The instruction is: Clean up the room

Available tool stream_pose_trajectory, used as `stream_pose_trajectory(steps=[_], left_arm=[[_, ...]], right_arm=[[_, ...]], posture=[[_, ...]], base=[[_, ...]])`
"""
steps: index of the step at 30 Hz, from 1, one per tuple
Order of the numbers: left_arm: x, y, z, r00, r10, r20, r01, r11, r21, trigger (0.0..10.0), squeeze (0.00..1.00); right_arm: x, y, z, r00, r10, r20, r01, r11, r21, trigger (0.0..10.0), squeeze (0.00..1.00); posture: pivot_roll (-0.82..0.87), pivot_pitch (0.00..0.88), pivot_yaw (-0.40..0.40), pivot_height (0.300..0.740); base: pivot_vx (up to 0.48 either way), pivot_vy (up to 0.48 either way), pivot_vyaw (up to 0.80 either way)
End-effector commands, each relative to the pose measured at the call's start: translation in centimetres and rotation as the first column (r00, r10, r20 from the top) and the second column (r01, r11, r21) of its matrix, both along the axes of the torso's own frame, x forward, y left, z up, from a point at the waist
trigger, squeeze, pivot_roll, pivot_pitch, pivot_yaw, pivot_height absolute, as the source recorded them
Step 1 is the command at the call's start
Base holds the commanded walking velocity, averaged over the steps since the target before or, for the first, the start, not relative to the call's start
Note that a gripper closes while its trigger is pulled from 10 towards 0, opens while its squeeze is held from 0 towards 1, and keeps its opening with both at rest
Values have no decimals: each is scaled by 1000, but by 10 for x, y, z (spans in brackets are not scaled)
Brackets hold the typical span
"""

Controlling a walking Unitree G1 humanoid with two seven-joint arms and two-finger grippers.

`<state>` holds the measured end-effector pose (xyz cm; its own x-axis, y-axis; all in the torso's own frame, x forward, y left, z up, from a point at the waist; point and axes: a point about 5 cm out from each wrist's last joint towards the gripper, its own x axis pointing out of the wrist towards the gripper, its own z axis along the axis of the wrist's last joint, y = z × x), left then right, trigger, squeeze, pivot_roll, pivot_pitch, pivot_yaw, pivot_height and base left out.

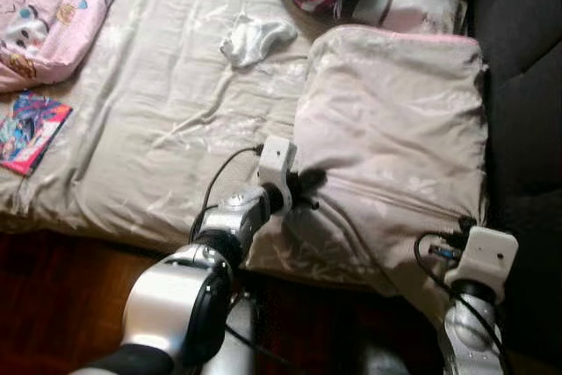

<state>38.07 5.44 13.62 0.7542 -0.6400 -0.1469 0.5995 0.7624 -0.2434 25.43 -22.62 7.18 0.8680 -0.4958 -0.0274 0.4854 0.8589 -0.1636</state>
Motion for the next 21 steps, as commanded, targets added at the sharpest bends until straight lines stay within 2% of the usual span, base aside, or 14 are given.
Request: stream_pose_trajectory(steps=[1, 4, 8, 11, 16, 19, 20, 21], left_arm=[[9, 55, -2, 972, 233, 4, -233, 972, 24, 10000, 0], [9, 54, -3, 972, 236, -10, -236, 972, 1, 10000, 0], [9, 52, -3, 974, 226, -18, -227, 974, -21, 10000, 0], [8, 50, -4, 976, 218, -24, -218, 976, -25, 10000, 0], [7, 49, -6, 978, 207, -30, -208, 978, -33, 10000, 0], [6, 50, -7, 979, 200, -34, -201, 979, -29, 10000, 0], [6, 50, -8, 979, 199, -36, -200, 979, -26, 10000, 0], [6, 50, -8, 979, 199, -36, -200, 979, -26, 10000, 0]], right_arm=[[-42, -78, -5, 915, -403, -16, 402, 915, -28, 10000, 0], [-30, -84, -3, 917, -399, -7, 399, 917, -8, 10000, 0], [-19, -95, 23, 879, -464, 109, 470, 882, -33, 10000, 0], [-13, -102, 34, 866, -479, 147, 490, 870, -56, 10000, 0], [-14, -105, 35, 856, -492, 161, 509, 857, -85, 10000, 0], [-15, -102, 32, 857, -491, 155, 506, 859, -76, 10000, 0], [-15, -101, 30, 858, -491, 149, 505, 860, -77, 10000, 514], [-15, -101, 30, 858, -491, 149, 505, 860, -77, 10000, 514]], posture=[[-36, 446, 58, 740], [-29, 443, 62, 740], [-26, 443, 67, 740], [-29, 441, 67, 740], [-29, 441, 67, 740], [-27, 440, 70, 740], [-26, 439, 71, 740], [-26, 439, 71, 740]], base=[[0, 0, 0], [0, 0, 0], [0, 0, 0], [0, 0, 0], [0, 0, 0], [0, 0, 0], [0, 0, 0], [0, 0, 0]])
